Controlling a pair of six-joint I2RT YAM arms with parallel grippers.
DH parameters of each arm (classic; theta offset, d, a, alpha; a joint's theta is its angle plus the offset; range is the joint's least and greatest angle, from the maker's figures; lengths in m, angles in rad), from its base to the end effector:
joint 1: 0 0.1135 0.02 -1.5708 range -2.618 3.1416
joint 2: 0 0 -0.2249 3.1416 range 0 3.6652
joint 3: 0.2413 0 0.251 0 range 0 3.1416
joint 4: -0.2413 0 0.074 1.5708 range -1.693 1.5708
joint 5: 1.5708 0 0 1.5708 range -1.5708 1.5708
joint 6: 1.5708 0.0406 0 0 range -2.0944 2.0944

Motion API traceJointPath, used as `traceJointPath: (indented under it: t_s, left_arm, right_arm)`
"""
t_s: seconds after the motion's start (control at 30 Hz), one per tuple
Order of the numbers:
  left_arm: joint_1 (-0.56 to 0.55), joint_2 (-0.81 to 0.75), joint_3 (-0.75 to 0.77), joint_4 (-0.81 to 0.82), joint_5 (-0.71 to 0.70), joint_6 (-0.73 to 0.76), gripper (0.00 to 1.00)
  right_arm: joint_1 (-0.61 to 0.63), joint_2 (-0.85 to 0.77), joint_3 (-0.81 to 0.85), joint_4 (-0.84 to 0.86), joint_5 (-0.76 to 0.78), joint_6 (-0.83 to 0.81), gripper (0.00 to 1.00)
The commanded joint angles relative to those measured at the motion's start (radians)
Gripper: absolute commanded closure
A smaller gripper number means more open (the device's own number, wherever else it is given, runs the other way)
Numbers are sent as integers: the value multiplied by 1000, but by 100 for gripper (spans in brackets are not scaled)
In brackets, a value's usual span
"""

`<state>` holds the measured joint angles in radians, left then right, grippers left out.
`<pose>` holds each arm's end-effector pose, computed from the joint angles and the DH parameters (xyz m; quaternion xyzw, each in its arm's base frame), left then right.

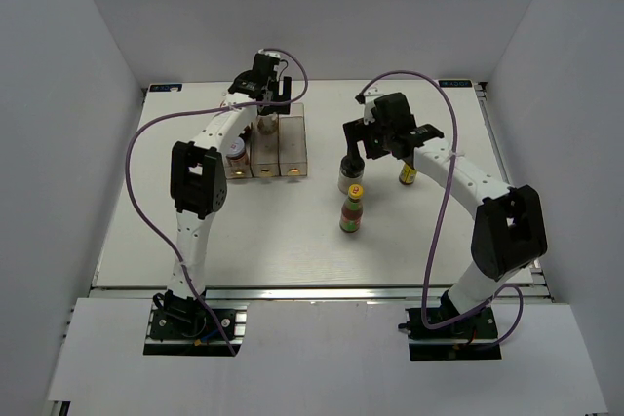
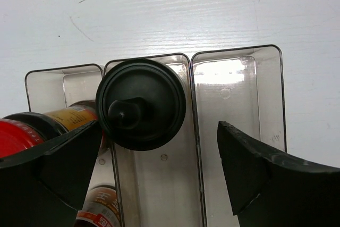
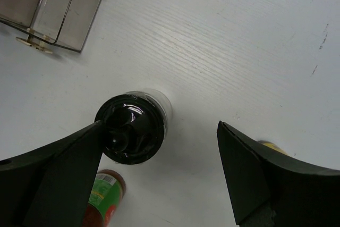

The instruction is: Organize the condiment bottles

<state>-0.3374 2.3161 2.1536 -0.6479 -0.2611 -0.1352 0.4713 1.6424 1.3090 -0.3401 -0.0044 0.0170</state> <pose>0.4760 -0.1559 0.2165 0.0449 0.9209 0.0314 0.3860 0.3346 0.1707 0.2433 -0.2038 0.8777 0.1068 0.4204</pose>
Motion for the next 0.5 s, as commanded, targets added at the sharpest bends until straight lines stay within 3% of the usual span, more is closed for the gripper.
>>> traceJointPath:
  t_s: [0.0,0.2,0.47]
  left_arm:
    - [1,-107,43,39,20,19,2]
    - [-2,-304,-107,123,94,22,2]
    - [-28,-589,-493,238,120,-6,2]
  right_arm:
    - [21,10,70,-10,0,-83,11]
    - [76,54,122,-76,53,-111,11]
    - [98,57,107,-74,18,-58,11]
